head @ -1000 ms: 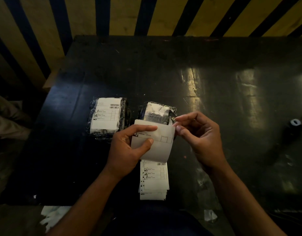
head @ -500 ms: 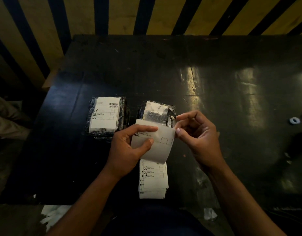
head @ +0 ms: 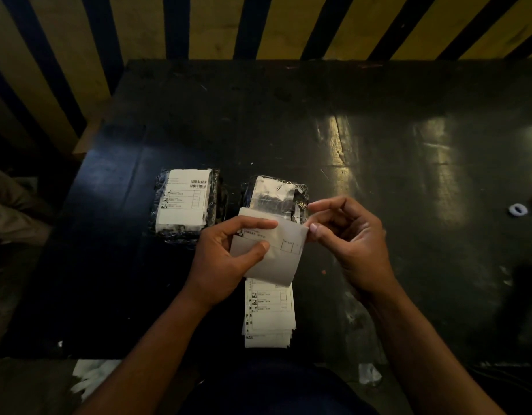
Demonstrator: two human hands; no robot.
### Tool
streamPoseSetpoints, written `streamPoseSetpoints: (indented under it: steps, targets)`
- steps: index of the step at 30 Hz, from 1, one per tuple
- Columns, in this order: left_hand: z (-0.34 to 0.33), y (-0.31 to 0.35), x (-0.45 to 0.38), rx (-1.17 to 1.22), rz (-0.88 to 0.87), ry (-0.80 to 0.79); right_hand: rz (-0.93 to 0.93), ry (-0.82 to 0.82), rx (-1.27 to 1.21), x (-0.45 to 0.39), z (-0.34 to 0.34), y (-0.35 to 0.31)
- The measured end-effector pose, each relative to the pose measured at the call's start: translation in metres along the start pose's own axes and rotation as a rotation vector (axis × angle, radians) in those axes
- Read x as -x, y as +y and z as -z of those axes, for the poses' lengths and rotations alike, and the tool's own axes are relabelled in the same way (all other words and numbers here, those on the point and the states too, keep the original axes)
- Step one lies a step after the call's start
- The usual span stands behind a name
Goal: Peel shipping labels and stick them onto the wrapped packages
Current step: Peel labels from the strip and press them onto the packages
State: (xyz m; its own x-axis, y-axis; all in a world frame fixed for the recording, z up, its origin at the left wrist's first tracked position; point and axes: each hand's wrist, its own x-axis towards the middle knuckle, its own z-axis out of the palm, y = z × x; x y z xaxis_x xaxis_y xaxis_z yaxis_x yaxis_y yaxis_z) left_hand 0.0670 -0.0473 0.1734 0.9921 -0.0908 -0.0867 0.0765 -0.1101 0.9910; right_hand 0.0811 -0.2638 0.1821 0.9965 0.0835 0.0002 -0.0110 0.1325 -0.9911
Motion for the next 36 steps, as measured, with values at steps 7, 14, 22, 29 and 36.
streamPoseSetpoints:
  steps: [7, 14, 22, 29, 36]
  targets:
    - [-0.0012, 0.0000, -0.0007, 0.010, -0.002, 0.009, -0.007, 0.033, 0.023, 0.0021, 0.0012, 0.0015]
    - [-0.0002, -0.0019, -0.0002, 0.004, -0.015, 0.001, 0.006, 0.039, 0.026, 0.0020, 0.0004, 0.0027]
    - [-0.0003, -0.0009, 0.0012, -0.011, -0.010, 0.004, 0.010, 0.012, 0.015, 0.0029, 0.0013, 0.0039]
    - [-0.0033, 0.0011, 0.0019, -0.028, 0.004, -0.011, 0.020, -0.005, 0.017, 0.0034, 0.0014, 0.0058]
    - [-0.0043, -0.0023, -0.0001, -0.029, -0.005, -0.018, -0.002, -0.031, -0.009, 0.0034, 0.0033, 0.0053]
